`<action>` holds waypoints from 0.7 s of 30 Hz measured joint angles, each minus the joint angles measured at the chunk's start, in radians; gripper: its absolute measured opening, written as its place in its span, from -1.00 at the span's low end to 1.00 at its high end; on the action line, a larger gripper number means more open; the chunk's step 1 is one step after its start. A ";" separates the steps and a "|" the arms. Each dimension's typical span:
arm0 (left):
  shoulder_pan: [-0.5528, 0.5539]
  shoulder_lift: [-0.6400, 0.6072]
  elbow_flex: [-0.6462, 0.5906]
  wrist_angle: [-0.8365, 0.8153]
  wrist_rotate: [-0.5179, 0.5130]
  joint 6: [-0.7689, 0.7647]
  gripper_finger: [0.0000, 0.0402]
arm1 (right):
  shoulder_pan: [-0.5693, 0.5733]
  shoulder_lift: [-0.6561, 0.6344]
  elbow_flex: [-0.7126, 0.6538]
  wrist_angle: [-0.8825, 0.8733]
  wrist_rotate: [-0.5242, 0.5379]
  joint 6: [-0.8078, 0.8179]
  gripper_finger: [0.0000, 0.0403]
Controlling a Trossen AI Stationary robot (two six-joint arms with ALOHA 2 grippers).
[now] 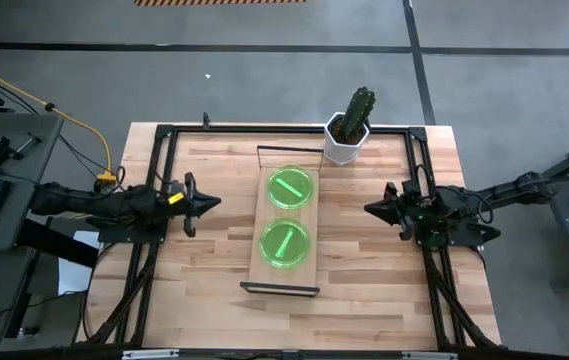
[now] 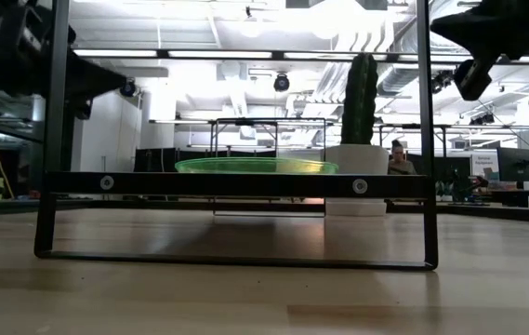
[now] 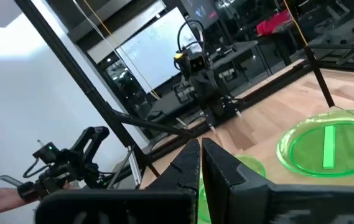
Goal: Place and stack plates onto a shelf
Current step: Return to Home Position
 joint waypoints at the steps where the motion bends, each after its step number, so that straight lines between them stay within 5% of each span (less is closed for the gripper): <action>1: 0.000 0.000 0.000 -0.025 0.000 0.005 -1.00 | 0.000 -0.007 -0.009 0.003 0.000 0.000 -1.00; 21: 0.014 0.001 0.000 -0.155 0.008 0.024 -1.00 | 0.000 -0.028 -0.014 -0.012 -0.001 -0.169 -1.00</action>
